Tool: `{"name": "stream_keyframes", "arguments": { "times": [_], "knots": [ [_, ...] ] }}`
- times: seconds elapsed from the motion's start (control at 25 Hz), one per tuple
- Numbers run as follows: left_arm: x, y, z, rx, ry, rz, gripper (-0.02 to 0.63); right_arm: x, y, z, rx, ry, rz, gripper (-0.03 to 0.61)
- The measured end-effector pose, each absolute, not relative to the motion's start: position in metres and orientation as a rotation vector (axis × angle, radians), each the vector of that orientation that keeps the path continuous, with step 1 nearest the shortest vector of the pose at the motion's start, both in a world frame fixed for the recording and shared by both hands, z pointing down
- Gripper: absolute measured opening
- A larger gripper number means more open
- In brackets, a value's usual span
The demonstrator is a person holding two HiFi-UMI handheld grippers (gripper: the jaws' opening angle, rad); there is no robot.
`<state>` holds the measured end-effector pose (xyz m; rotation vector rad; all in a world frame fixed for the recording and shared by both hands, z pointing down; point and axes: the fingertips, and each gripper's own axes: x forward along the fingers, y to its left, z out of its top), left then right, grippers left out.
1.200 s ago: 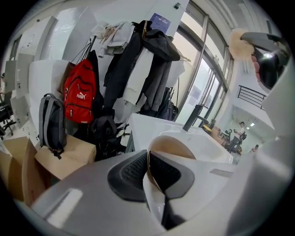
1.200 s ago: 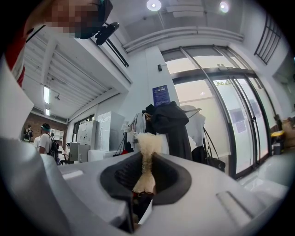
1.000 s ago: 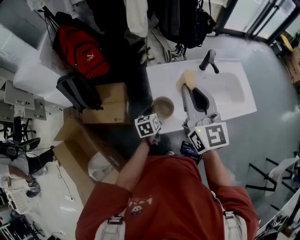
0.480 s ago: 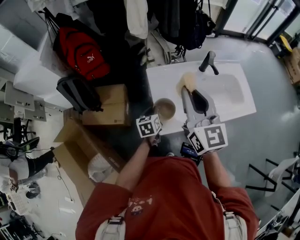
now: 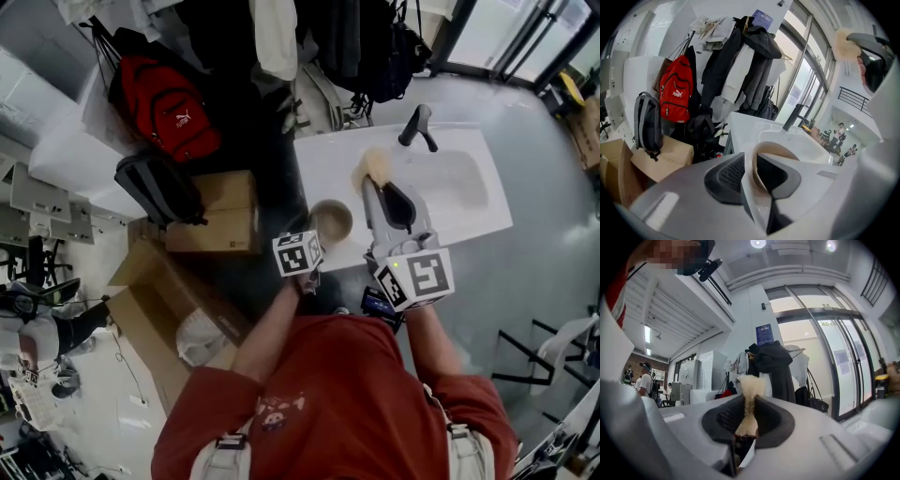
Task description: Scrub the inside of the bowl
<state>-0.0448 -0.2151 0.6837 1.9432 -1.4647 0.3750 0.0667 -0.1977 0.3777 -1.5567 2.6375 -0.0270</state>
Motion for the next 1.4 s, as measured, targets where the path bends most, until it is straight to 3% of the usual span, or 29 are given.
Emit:
{"name": "stream_keyframes", "arguments": {
  "times": [0.68, 1.4],
  "knots": [
    [-0.054, -0.225, 0.629, 2.085, -1.570, 0.312, 0.106, 0.065, -0.198, 0.379, -1.569, 2.627, -0.034, 0.052],
    [-0.062, -0.229, 0.493, 2.412, -1.793, 0.147, 0.107, 0.073, -0.201, 0.380, -1.609, 2.590, -0.029, 0.052]
  ]
}}
